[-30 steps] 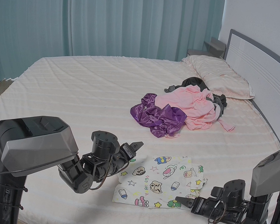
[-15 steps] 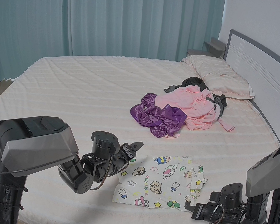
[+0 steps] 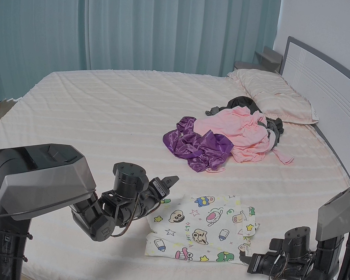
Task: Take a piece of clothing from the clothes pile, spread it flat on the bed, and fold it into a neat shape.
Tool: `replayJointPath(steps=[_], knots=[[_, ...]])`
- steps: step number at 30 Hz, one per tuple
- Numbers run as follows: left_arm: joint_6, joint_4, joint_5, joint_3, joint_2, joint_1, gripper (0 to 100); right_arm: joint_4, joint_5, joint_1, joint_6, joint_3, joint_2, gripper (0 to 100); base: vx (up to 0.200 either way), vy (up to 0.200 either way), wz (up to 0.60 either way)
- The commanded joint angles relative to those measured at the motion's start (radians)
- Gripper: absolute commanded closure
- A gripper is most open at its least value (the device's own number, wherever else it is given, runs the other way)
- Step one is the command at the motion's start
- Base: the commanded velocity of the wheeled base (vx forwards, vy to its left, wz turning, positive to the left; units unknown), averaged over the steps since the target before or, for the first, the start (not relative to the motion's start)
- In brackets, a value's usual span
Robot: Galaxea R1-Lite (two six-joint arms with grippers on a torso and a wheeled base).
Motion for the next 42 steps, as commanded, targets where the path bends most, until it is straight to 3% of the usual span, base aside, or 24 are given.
replayJointPath(steps=[1, 3, 4, 10, 13, 16, 20, 31, 36, 42], knots=[[0.000, 0.002, 0.001, 0.005, -0.034, -0.001, 0, 0.009, -0.001, -0.001, -0.014, 0.018, 0.000, 100, 0.000, 0.000, 0.00], [0.000, 0.000, 0.001, 0.024, -0.056, -0.004, 0, 0.009, -0.001, -0.001, -0.017, 0.018, 0.001, 100, 0.000, 0.000, 0.00], [0.000, 0.000, 0.000, 0.031, -0.064, -0.009, 0, 0.009, -0.002, -0.001, -0.017, 0.018, 0.001, 0, 0.000, 0.000, 0.00], [0.000, 0.003, 0.000, 0.057, -0.077, -0.036, 0, -0.010, -0.007, -0.014, -0.017, 0.018, -0.003, 0, 0.000, 0.000, 0.00], [0.004, 0.009, 0.001, 0.100, -0.077, -0.093, 0, -0.067, -0.010, -0.050, -0.018, 0.018, -0.022, 0, 0.000, 0.000, 0.00], [0.018, 0.089, 0.001, 0.106, -0.071, -0.154, 0, -0.064, -0.002, -0.106, -0.017, 0.007, -0.092, 0, 0.000, 0.000, 0.00], [0.020, 0.157, 0.004, 0.093, -0.062, -0.185, 0, -0.064, -0.002, -0.124, -0.015, -0.011, -0.135, 0, 0.000, 0.000, 0.00], [0.023, 0.143, 0.057, 0.056, -0.027, -0.168, 0, -0.062, -0.007, -0.138, 0.051, -0.105, -0.181, 0, 0.000, 0.000, 0.00], [0.015, 0.130, 0.063, 0.057, -0.131, -0.110, 0, -0.062, -0.007, -0.121, 0.127, -0.217, -0.146, 0, 0.000, 0.000, 0.00], [0.012, 0.129, 0.060, 0.040, -0.153, -0.044, 0, -0.033, 0.001, -0.115, 0.129, -0.318, -0.078, 0, 0.000, 0.000, 0.00]])
